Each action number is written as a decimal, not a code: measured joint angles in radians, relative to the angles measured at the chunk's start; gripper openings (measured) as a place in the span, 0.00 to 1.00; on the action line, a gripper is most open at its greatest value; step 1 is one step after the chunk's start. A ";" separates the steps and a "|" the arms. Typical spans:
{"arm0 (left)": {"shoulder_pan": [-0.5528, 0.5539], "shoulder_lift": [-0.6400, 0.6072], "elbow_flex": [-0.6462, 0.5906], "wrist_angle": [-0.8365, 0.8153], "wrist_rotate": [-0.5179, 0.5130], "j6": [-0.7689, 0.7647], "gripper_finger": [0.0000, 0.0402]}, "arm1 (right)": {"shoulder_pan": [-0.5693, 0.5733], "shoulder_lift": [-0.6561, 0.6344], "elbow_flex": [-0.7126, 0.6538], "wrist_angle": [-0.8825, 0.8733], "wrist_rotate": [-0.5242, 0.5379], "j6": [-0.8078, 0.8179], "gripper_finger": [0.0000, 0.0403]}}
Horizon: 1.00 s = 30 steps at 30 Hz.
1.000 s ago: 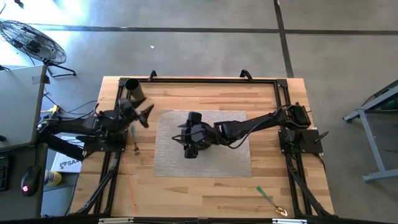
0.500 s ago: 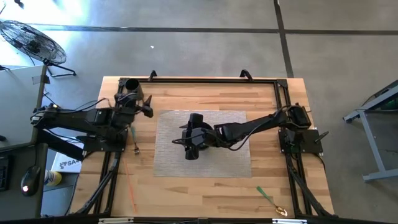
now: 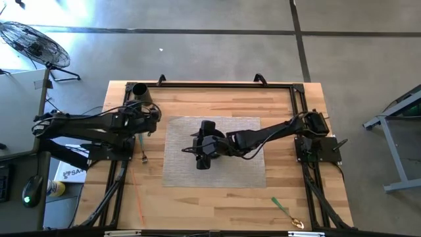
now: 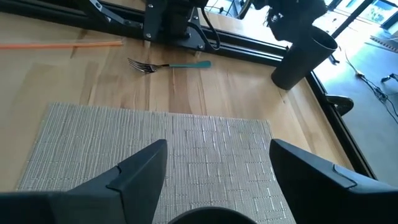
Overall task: Pick & Place Utensil
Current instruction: Put the black cup on the upper right of the black bowl on the gray mat
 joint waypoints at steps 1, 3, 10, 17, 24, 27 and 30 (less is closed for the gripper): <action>0.020 0.020 0.000 -0.007 0.011 -0.015 0.97 | 0.000 0.000 0.000 0.001 0.000 0.000 0.69; 0.053 0.058 -0.007 0.005 0.041 -0.025 0.97 | 0.000 0.000 0.000 0.001 0.000 0.000 0.69; 0.107 0.192 -0.041 0.085 0.103 -0.006 0.97 | 0.000 0.000 0.000 0.002 0.000 0.004 0.69; 0.199 0.226 -0.084 0.165 0.107 -0.011 0.97 | 0.000 0.000 0.000 0.002 0.000 0.007 0.69; 0.338 0.225 -0.144 0.380 0.144 0.124 0.97 | -0.001 0.000 0.000 0.002 0.000 0.008 0.69; 0.389 0.225 -0.178 0.502 0.146 0.186 0.97 | -0.003 0.000 0.000 0.002 0.000 0.008 0.69; 0.440 0.225 -0.205 0.574 0.145 0.214 0.97 | -0.003 0.000 0.000 0.002 0.000 0.008 0.69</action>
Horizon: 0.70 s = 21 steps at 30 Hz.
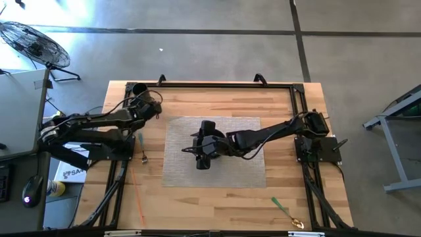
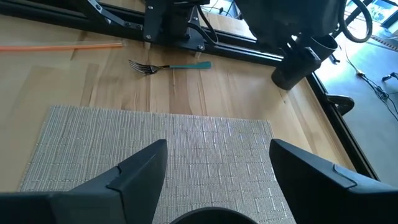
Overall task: Pick & Place Utensil
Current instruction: Put the black cup on the upper right of the black bowl on the gray mat
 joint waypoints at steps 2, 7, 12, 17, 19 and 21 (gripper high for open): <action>0.026 0.000 -0.021 0.037 0.001 0.002 0.97 | 0.000 0.000 0.000 0.000 0.000 0.000 0.69; 0.058 0.015 -0.074 0.153 0.000 0.041 0.97 | 0.000 0.000 0.000 0.000 0.000 0.000 0.69; 0.057 0.086 -0.091 0.293 -0.031 0.105 0.97 | 0.000 0.000 0.000 0.000 0.000 0.000 0.69; 0.058 0.183 -0.091 0.384 -0.100 0.103 0.97 | 0.000 0.000 0.000 0.000 0.000 0.000 0.69; 0.062 0.220 -0.091 0.434 -0.110 0.103 0.97 | 0.000 0.000 0.000 0.000 -0.003 0.000 0.69; 0.078 0.256 -0.091 0.479 -0.115 0.103 0.97 | 0.000 0.000 0.000 -0.001 -0.003 0.000 0.69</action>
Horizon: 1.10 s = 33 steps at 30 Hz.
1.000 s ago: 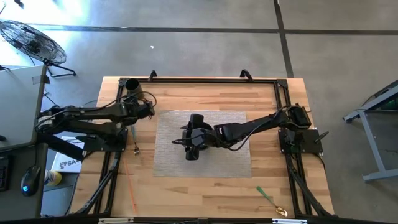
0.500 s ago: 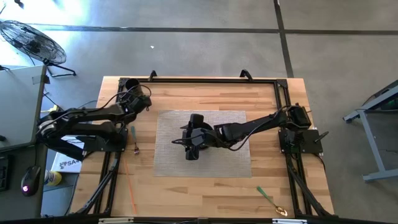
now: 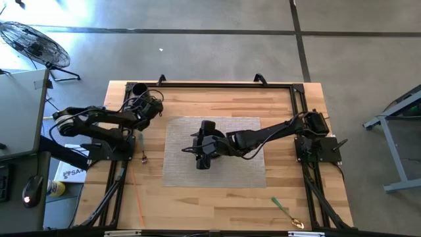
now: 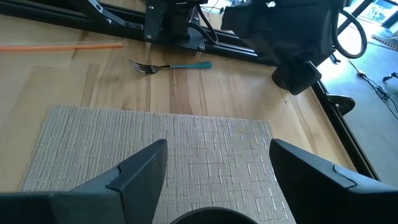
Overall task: Pick & Place Utensil
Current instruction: Put the black cup on the upper right of the black bowl on the gray mat
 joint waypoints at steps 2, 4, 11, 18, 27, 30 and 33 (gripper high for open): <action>0.024 0.038 0.001 0.039 -0.003 0.000 0.97 | 0.000 0.000 0.000 -0.002 0.000 0.000 0.69; 0.051 0.072 0.001 0.069 -0.006 0.001 0.97 | 0.000 0.000 0.000 -0.003 0.000 0.000 0.69; 0.097 0.148 0.019 0.222 0.018 0.065 0.97 | 0.000 0.000 0.000 -0.009 -0.005 0.003 0.69; 0.097 0.161 0.032 0.286 -0.044 0.083 0.97 | 0.000 0.000 0.000 -0.020 -0.010 0.007 0.69; 0.128 0.161 0.032 0.353 -0.061 0.139 0.97 | 0.000 0.000 0.000 -0.018 -0.031 0.015 0.69; 0.134 0.161 0.032 0.355 -0.061 0.140 0.96 | 0.000 0.000 0.000 -0.015 -0.031 0.015 0.69; 0.134 0.161 0.032 0.355 -0.066 0.139 0.93 | 0.000 0.000 0.000 -0.014 -0.031 0.015 0.69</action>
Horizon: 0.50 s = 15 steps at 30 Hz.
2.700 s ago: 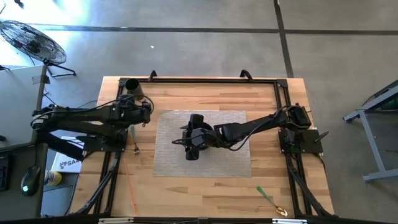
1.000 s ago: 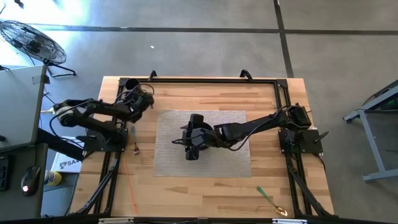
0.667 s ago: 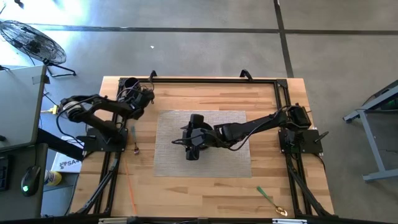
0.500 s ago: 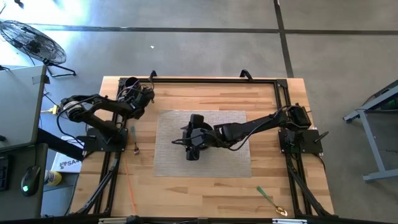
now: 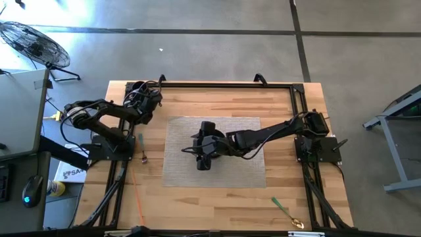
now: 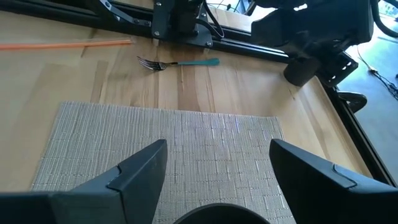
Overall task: Pick & Place Utensil
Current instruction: Put the black cup on the upper right of the black bowl on the gray mat
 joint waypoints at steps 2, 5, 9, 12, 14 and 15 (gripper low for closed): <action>0.000 0.000 0.000 0.000 -0.006 0.001 0.90 | 0.000 0.000 0.000 0.000 0.000 0.000 0.69; 0.000 0.000 0.000 0.000 -0.010 0.021 0.86 | 0.000 0.000 0.000 0.003 0.000 0.000 0.69; 0.000 0.000 0.000 0.008 0.010 0.026 0.82 | 0.000 0.000 0.000 0.003 0.000 -0.003 0.69; -0.012 -0.013 0.000 0.009 0.043 0.038 0.82 | 0.004 0.000 0.000 -0.006 0.006 -0.015 0.69; -0.024 -0.025 0.001 0.016 0.078 0.075 0.82 | 0.013 0.000 0.000 -0.016 0.037 -0.039 0.69; -0.031 -0.036 0.001 0.015 0.091 0.092 0.82 | 0.019 0.000 0.000 -0.022 0.059 -0.052 0.69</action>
